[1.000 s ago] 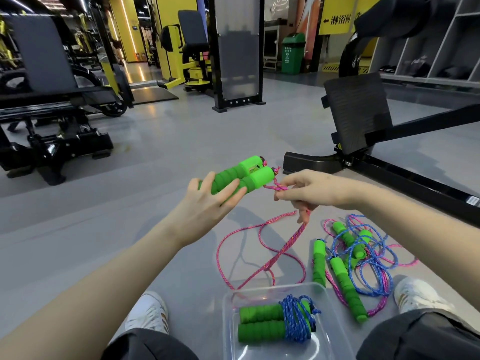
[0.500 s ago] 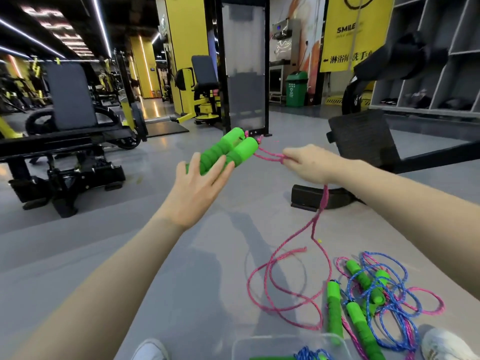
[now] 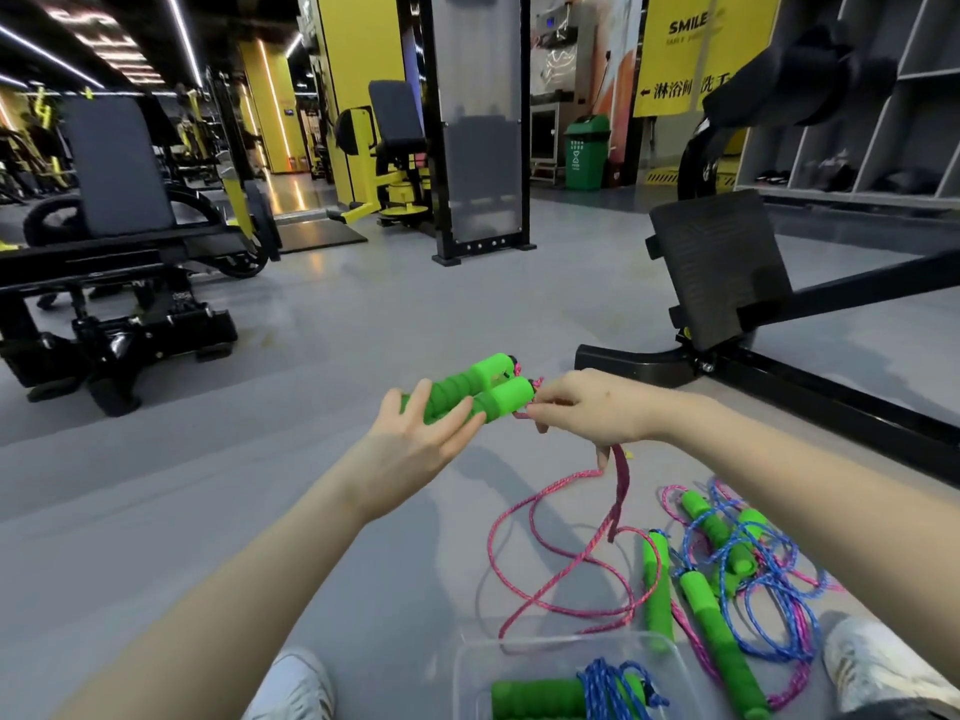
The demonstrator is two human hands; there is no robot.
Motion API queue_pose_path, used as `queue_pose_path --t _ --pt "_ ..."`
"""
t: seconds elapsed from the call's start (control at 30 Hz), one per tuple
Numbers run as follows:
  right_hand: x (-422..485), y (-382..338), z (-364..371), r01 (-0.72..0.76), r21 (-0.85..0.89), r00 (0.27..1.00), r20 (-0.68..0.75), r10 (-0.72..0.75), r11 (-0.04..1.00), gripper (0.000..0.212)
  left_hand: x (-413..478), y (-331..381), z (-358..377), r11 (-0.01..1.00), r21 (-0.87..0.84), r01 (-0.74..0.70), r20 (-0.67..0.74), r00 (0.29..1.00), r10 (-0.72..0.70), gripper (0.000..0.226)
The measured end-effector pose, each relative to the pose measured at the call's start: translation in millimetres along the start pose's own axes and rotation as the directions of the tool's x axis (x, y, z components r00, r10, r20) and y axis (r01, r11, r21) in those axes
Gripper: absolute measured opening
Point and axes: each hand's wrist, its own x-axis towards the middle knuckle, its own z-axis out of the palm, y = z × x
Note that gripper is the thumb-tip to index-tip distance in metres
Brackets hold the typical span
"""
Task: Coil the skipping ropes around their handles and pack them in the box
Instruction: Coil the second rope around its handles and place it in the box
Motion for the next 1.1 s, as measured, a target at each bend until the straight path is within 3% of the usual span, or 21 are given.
queue_pose_path --t 0.1,0.17,0.27,0.43,0.6,0.77,0.8,0.97,1.1 --pt "2 10 -1 0.108 -0.054 0.986 -0.125 -0.114 0.993 0.032 -3 3 -2 0.989 0.000 -0.146 -0.011 0.989 0.146 0.054" --pt "1 19 -3 0.151 -0.053 0.967 -0.201 -0.159 0.987 0.033 -8 7 2 0.970 0.008 -0.242 -0.091 0.966 0.242 0.048" --pt "-2 30 -5 0.182 0.054 0.952 -0.261 -0.162 0.982 0.031 -7 25 -2 0.955 -0.062 -0.290 -0.214 0.939 0.271 0.040" --pt "-9 45 -7 0.129 0.335 0.968 -0.247 -0.045 0.933 0.028 5 35 -17 0.956 -0.115 -0.269 -0.333 0.917 0.218 0.036" --pt "-14 64 -5 0.039 0.702 0.991 -0.116 0.060 0.711 0.012 13 43 -29 0.952 -0.162 -0.260 -0.420 0.891 0.172 0.036" --pt "-22 69 14 0.009 0.965 0.988 -0.048 0.145 0.262 0.027 26 40 -30 0.962 -0.261 -0.082 -0.436 0.899 -0.042 0.038" --pt "-21 67 18 0.008 0.972 0.991 -0.039 0.131 0.233 0.027 28 38 -27 0.963 -0.267 -0.040 -0.432 0.898 -0.082 0.039" --pt "-12 55 21 -0.072 0.948 0.990 0.030 0.137 0.309 0.034 28 22 -10 0.968 -0.174 0.179 -0.352 0.907 -0.231 0.047" --pt "-21 42 14 -0.096 0.901 0.995 0.072 0.072 0.422 0.035 18 6 -3 0.967 -0.087 0.238 -0.277 0.927 -0.253 0.046"
